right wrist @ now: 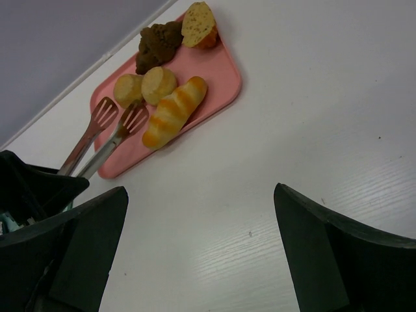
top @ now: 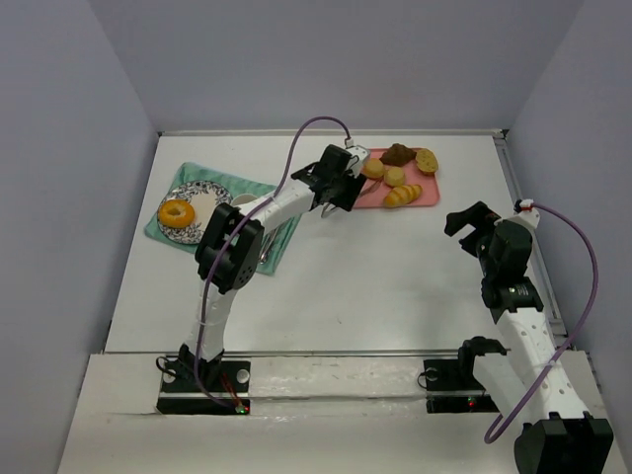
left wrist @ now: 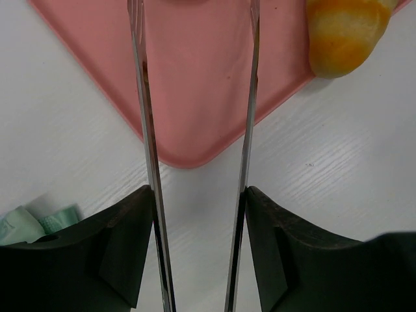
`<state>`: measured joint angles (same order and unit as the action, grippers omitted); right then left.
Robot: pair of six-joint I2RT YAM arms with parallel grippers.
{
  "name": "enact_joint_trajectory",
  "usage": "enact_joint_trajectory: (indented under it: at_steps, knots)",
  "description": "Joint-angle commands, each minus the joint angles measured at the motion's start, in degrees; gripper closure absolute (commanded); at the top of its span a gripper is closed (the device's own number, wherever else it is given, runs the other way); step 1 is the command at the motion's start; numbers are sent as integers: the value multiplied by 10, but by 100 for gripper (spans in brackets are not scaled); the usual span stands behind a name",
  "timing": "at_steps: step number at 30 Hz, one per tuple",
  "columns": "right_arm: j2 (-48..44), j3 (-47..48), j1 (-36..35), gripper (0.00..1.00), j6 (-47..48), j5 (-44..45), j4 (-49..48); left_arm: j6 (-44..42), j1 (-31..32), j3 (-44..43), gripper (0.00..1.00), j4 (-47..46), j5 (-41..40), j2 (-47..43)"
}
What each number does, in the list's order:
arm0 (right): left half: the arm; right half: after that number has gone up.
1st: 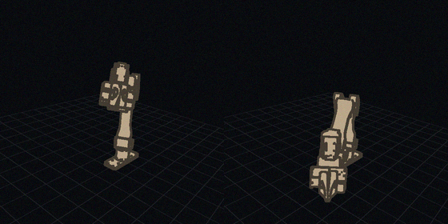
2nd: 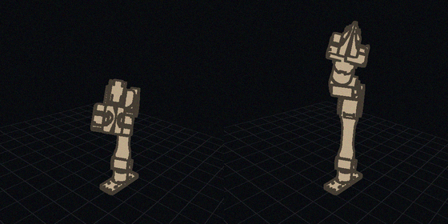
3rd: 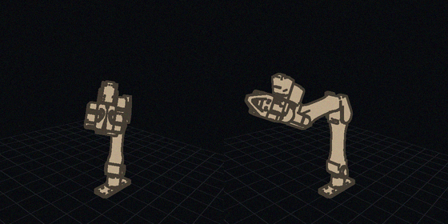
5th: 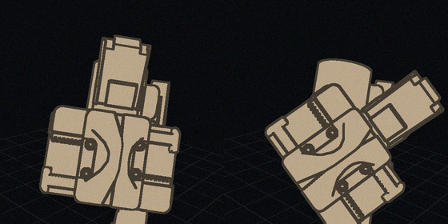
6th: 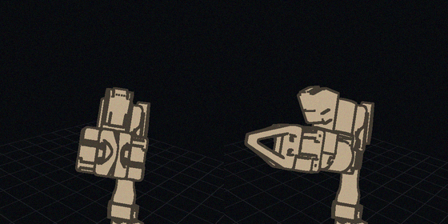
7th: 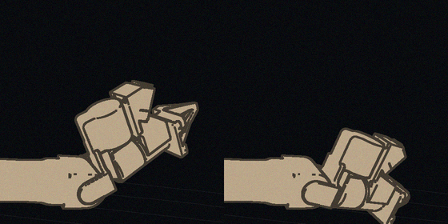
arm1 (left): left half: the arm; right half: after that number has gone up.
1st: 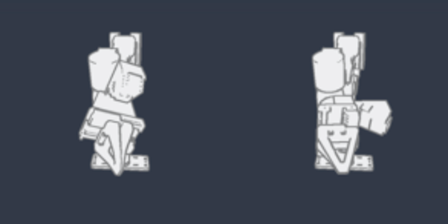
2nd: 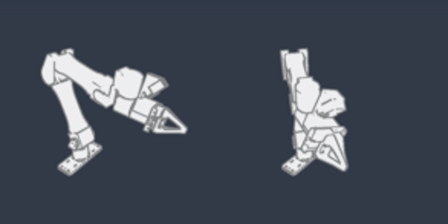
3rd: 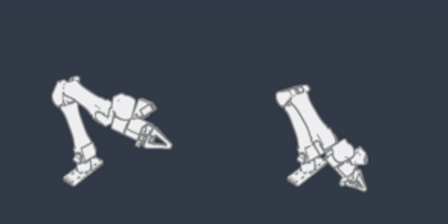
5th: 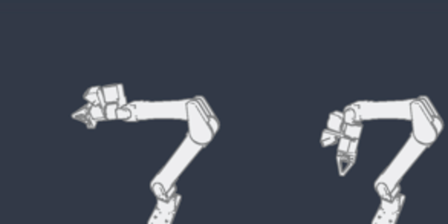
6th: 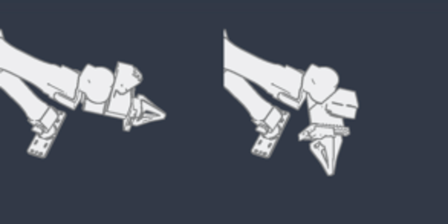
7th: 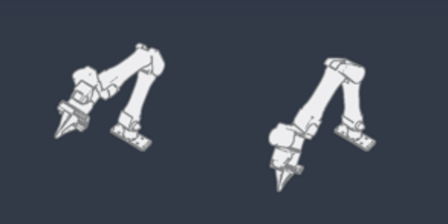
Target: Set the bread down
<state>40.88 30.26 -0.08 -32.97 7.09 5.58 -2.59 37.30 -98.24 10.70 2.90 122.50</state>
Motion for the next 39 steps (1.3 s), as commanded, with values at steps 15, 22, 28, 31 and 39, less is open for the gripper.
enact_joint_trajectory:
  at_steps: [15, 22, 28, 31, 39]
  knots:
    - [-5, 9, -1, 0, 5, 13, -22, -9, 5, -160, 50, 42, -9, 80]
    - [-5, 9, -1, 0, 5, 11, -22, -5, 5, -124, 58, 20, -4, 20]
    - [-12, 8, -1, 0, 5, 11, -22, 21, 6, -41, 63, -41, -4, -93]
    - [-12, 8, -1, 0, 5, 9, -22, 45, 5, 39, 62, -81, -25, -172]
    - [-5, 9, -1, 0, 4, 3, -22, 157, -13, 243, 55, -101, -243, -405]
